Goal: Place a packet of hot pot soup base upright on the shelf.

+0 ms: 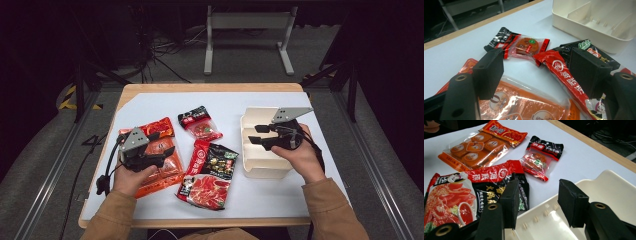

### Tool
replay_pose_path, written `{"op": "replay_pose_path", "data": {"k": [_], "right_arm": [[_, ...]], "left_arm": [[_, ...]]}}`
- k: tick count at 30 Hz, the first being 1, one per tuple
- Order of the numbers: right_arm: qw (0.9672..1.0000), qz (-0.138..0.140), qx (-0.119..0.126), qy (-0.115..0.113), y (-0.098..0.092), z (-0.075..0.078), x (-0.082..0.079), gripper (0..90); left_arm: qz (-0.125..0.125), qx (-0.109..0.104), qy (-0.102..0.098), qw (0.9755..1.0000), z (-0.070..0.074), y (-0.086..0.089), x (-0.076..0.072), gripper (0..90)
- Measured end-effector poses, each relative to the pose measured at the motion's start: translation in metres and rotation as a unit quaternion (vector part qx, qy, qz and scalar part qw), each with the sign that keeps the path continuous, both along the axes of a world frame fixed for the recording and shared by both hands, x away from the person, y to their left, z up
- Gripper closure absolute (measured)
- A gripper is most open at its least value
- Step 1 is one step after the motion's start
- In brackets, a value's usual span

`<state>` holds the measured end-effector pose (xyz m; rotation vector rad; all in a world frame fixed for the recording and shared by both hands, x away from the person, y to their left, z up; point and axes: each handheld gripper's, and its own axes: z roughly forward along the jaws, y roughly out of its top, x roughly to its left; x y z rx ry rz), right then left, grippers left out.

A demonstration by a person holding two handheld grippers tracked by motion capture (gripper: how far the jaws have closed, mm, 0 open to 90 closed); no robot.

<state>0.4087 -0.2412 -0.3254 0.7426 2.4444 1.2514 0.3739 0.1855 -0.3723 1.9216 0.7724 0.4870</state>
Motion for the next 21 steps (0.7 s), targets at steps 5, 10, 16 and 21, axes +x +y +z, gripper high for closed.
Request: {"op": "replay_pose_path", "data": {"k": [5,10,16,21], "right_arm": [[1.0,-0.002,0.006,0.004,0.001,-0.001,0.001,51.2],[0.9999,-0.008,0.014,0.002,-0.004,0.001,0.002,51.2],[0.9996,-0.02,0.02,-0.004,-0.011,0.004,0.002,49.8],[0.9992,-0.03,0.025,-0.008,-0.017,0.008,0.001,49.4]], "left_arm": [[-0.003,-0.005,0.004,1.0,-0.001,0.0,0.003,28.3],[-0.005,-0.016,0.01,0.9998,0.002,-0.005,0.006,27.6],[-0.016,-0.016,0.027,0.9994,0.007,-0.019,0.014,25.1],[-0.019,-0.016,0.032,0.9992,0.007,-0.027,0.021,23.1]]}}
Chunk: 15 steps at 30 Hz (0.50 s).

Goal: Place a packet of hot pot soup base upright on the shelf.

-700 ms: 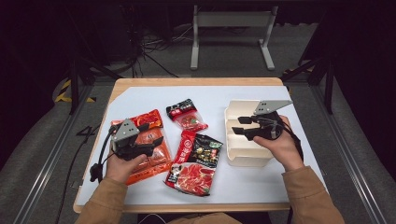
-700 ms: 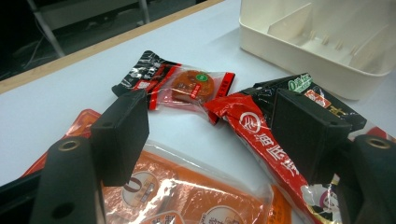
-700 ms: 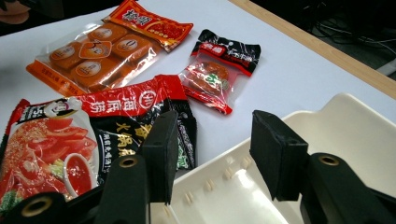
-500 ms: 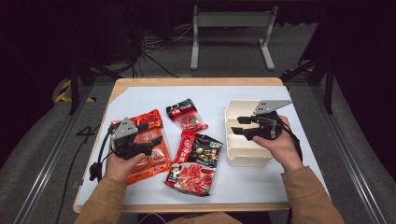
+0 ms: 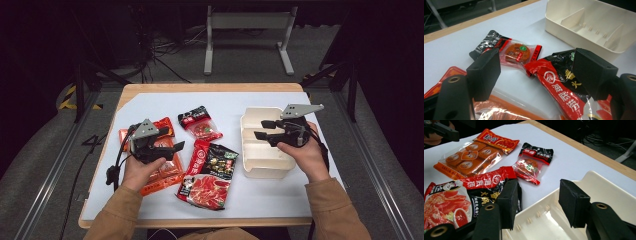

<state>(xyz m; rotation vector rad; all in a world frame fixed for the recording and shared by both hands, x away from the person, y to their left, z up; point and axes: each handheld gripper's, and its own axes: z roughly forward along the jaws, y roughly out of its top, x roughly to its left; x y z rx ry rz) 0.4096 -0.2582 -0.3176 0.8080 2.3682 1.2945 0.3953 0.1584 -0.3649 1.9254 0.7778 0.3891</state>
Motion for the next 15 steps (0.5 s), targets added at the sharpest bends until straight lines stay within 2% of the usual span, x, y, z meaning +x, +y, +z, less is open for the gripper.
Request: {"op": "replay_pose_path", "data": {"k": [2,6,9,12,15], "right_arm": [[1.0,-0.005,0.002,-0.002,-0.004,0.002,0.0,49.0],[0.9999,-0.011,0.005,-0.004,-0.008,0.003,0.0,48.8],[0.9998,-0.017,0.007,-0.006,-0.012,0.005,-0.001,48.5],[0.9998,-0.019,0.006,-0.008,-0.013,0.005,-0.001,48.0],[0.9997,-0.021,0.005,-0.008,-0.014,0.005,-0.001,47.7]], "left_arm": [[-0.001,0.008,0.005,1.0,-0.001,-0.006,0.004,22.4],[0.001,0.009,0.012,0.9999,-0.003,-0.013,0.009,22.0],[-0.002,0.02,0.019,0.9996,-0.005,-0.024,0.015,21.6],[-0.005,0.021,0.023,0.9995,-0.006,-0.029,0.019,20.7],[-0.006,0.021,0.035,0.9991,-0.009,-0.037,0.024,20.4]]}}
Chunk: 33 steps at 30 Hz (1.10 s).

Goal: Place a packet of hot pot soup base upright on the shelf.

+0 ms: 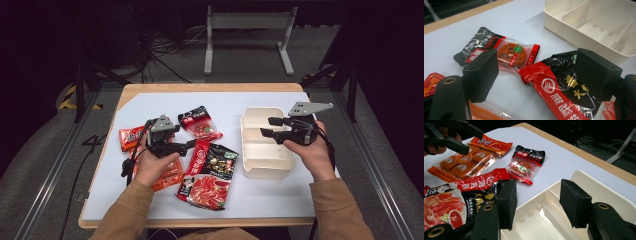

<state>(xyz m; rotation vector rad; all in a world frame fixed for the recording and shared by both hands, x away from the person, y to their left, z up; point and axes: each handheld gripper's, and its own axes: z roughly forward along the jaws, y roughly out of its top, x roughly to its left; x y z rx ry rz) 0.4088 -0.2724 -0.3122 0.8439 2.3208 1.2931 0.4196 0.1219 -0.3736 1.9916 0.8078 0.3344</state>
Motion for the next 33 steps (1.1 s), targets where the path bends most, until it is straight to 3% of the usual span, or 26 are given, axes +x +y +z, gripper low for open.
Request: {"op": "replay_pose_path", "data": {"k": [12,18,22,27,30,33], "right_arm": [[1.0,-0.003,0.001,-0.004,-0.003,0.001,0.0,48.8],[1.0,-0.003,0.001,-0.005,-0.003,0.001,-0.001,48.9],[1.0,-0.001,0.0,-0.008,-0.003,0.0,-0.001,49.4],[1.0,-0.001,-0.002,-0.007,-0.002,-0.001,-0.001,49.3],[1.0,-0.001,-0.004,-0.006,-0.002,-0.001,-0.001,49.3],[1.0,-0.001,-0.004,-0.008,-0.002,-0.001,-0.001,49.3]], "left_arm": [[-0.005,0.027,0.014,0.9995,-0.013,-0.02,0.011,21.2],[0.008,0.02,0.035,0.9992,-0.025,-0.026,0.015,21.8],[0.012,0.039,0.04,0.9984,-0.033,-0.029,0.016,25.4],[0.009,0.044,0.056,0.9974,-0.039,-0.031,0.017,27.5],[0.008,0.062,0.06,0.9962,-0.044,-0.032,0.018,30.0],[0.009,0.065,0.066,0.9957,-0.046,-0.031,0.02,29.9]]}}
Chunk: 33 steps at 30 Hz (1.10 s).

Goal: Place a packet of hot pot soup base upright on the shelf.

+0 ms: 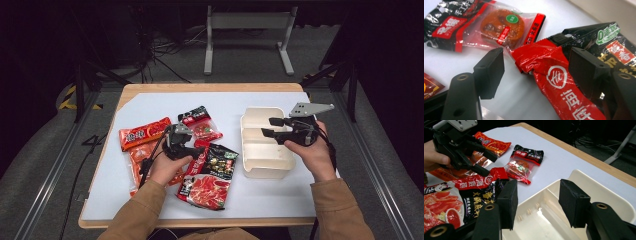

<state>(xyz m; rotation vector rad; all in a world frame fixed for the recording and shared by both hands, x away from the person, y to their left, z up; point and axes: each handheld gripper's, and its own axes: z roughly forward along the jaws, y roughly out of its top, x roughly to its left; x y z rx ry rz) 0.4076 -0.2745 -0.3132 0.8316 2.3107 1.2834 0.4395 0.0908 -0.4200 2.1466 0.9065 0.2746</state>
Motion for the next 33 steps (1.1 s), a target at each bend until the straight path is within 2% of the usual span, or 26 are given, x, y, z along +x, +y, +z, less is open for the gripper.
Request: {"op": "replay_pose_path", "data": {"k": [6,9,15,17,20,22,27,28,29,30,33], "right_arm": [[1.0,-0.003,0.001,0.001,-0.001,0.0,0.0,49.1],[1.0,-0.003,0.0,0.002,-0.001,-0.001,0.001,48.7],[1.0,-0.002,-0.003,0.003,0.001,-0.002,0.001,48.3],[1.0,-0.003,-0.003,0.005,0.002,-0.003,0.001,48.0],[1.0,-0.002,-0.004,0.005,0.002,-0.003,0.002,47.7],[1.0,-0.002,-0.004,0.004,0.002,-0.004,0.002,47.5],[1.0,-0.003,-0.004,0.004,0.002,-0.004,0.002,47.4],[1.0,-0.003,-0.004,0.004,0.002,-0.004,0.002,47.3],[1.0,-0.003,-0.004,0.004,0.002,-0.004,0.002,47.2],[1.0,-0.003,-0.003,0.005,0.002,-0.004,0.002,47.2],[1.0,-0.002,-0.001,0.005,0.002,-0.004,0.002,46.9]], "left_arm": [[0.001,0.0,0.013,0.9999,-0.008,-0.001,0.003,29.7],[-0.008,0.004,0.038,0.9992,-0.01,-0.002,0.006,31.1],[-0.007,0.012,0.039,0.9991,-0.011,-0.004,0.006,32.4],[-0.008,0.016,0.042,0.999,-0.012,-0.004,0.006,35.4],[-0.008,0.021,0.06,0.9979,-0.015,-0.006,0.008,34.0],[-0.009,0.023,0.061,0.9979,-0.016,-0.007,0.009,31.9],[-0.01,0.027,0.059,0.9979,-0.016,-0.009,0.008,34.0],[-0.028,0.023,0.073,0.9967,-0.016,-0.01,0.009,38.4],[-0.028,0.023,0.073,0.9967,-0.016,-0.01,0.009,38.4],[-0.042,0.006,0.109,0.9931,-0.017,-0.008,0.013,39.7],[-0.044,0.005,0.108,0.9932,-0.017,-0.006,0.014,44.9]]}}
